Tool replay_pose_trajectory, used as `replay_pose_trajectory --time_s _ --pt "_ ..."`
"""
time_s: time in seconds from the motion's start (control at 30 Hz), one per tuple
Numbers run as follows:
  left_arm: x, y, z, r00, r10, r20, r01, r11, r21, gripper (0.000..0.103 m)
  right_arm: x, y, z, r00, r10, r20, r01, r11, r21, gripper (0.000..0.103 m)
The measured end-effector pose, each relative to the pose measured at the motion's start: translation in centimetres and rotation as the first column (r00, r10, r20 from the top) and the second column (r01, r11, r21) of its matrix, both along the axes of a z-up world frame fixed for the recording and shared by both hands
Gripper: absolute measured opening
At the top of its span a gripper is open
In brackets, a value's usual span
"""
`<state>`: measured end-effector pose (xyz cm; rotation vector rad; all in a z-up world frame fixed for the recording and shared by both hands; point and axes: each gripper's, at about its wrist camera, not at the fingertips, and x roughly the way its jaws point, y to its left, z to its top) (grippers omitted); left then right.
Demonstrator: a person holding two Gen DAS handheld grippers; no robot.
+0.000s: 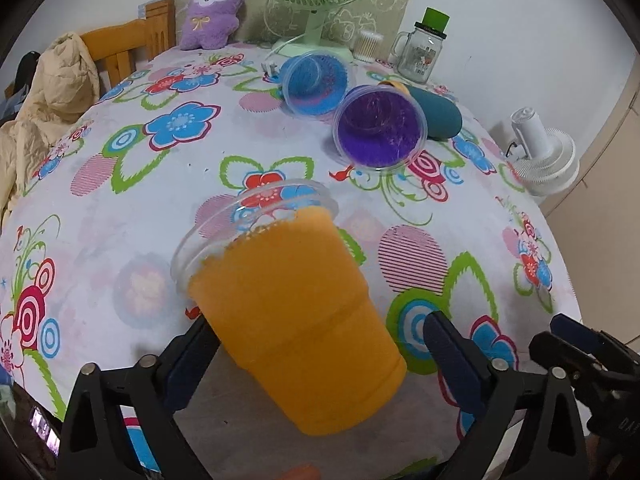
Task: Flip cup upside down
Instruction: 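Lift the orange cup with the left gripper and carry it over the table, then rotate the left gripper to turn the orange cup rim-down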
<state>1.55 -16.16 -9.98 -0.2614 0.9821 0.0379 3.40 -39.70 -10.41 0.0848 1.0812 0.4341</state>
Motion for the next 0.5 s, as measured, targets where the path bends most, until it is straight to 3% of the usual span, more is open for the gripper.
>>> replay_pose_trajectory --time_s 0.2,0.37,0.5 --pt "-0.7 0.2 0.0 1.000 -0.018 0.001 0.017 1.000 0.013 0.070 0.3 0.0 -0.3 1.000 -0.004 -0.008 0.004 1.000 0.001 0.083" --pt "-0.7 0.1 0.2 0.999 -0.048 -0.009 0.048 0.998 0.028 0.059 0.5 0.3 -0.5 1.000 -0.005 -0.018 0.005 1.000 0.002 0.083" --pt "-1.0 0.1 1.0 0.998 -0.060 0.008 0.060 0.998 0.037 0.057 0.4 0.7 -0.5 1.000 0.001 -0.018 -0.001 1.000 -0.003 0.083"
